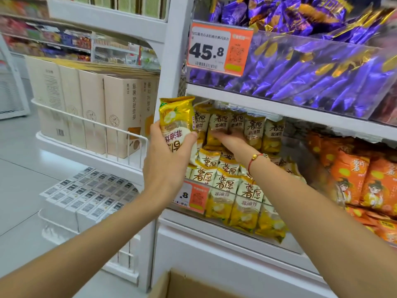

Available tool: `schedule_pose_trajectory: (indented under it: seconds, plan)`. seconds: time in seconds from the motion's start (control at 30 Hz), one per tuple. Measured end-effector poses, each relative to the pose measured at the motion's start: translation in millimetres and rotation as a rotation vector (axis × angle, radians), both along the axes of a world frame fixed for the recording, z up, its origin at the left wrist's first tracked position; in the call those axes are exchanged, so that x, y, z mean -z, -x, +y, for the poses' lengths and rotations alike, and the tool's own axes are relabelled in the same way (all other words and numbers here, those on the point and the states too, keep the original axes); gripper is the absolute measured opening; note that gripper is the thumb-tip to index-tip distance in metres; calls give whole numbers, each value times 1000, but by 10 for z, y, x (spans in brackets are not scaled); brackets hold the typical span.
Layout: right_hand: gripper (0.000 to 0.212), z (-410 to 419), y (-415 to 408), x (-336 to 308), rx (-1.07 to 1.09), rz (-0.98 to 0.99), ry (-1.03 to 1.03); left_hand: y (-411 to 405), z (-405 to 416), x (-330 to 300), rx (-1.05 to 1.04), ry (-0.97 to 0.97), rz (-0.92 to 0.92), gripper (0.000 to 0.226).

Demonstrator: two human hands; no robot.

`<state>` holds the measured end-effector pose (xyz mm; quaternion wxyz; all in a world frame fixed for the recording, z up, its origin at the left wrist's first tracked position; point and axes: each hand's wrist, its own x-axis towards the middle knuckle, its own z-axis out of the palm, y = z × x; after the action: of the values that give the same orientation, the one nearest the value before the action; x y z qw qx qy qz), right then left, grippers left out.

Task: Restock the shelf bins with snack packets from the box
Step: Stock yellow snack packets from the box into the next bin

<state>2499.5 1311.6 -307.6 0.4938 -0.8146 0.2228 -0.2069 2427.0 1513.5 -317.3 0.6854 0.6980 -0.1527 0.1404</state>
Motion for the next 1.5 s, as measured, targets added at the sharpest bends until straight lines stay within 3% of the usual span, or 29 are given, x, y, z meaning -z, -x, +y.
schedule_pose_trajectory:
  seconds: [0.13,0.2,0.3,0.47,0.57,0.67,0.73,0.8,0.87,1.03,1.17,1.3,1.37,1.43,1.5]
  plan:
    - [50,-46,25,34,79,-43,93,-6,-155,35,-68,-6,-31,38]
    - [49,-27,43,110,130,-72,161,4,-211,102,-105,-57,-36,40]
    - [60,57,31,194,179,11,381,-22,-243,187,-145,-114,-47,50]
    - [79,49,-1,86,119,122,485,-78,-262,260,-159,-182,-46,55]
    - [65,-1,94,-20,5,139,385,-81,-277,230,-150,-194,-50,59]
    - [57,37,388,-73,-41,-28,264,-76,-289,165,-117,-218,-42,57]
    - [69,93,726,-113,-194,-67,219,-83,-301,109,-101,-225,-34,58]
    - [86,149,1053,-132,-444,62,264,-97,-332,74,-57,-248,-24,61]
    - [94,207,1223,-87,-560,122,310,-102,-385,64,7,-264,-1,65]
    - [58,239,1237,25,-331,-118,124,-50,-527,23,60,-211,93,79]
    - [52,47,1288,33,-344,-84,-300,-98,-523,-13,236,-23,192,77]
    - [45,-146,1381,-70,-402,37,-248,-149,-450,-93,358,-211,59,72]
    - [47,-216,1434,-136,-471,68,-252,-165,-419,-122,479,-305,9,50]
    - [47,-238,1463,-180,-466,12,-296,-191,-408,-127,586,-330,47,32]
    - [49,-215,1457,-192,-364,-143,-405,-192,-423,-125,623,-348,99,33]
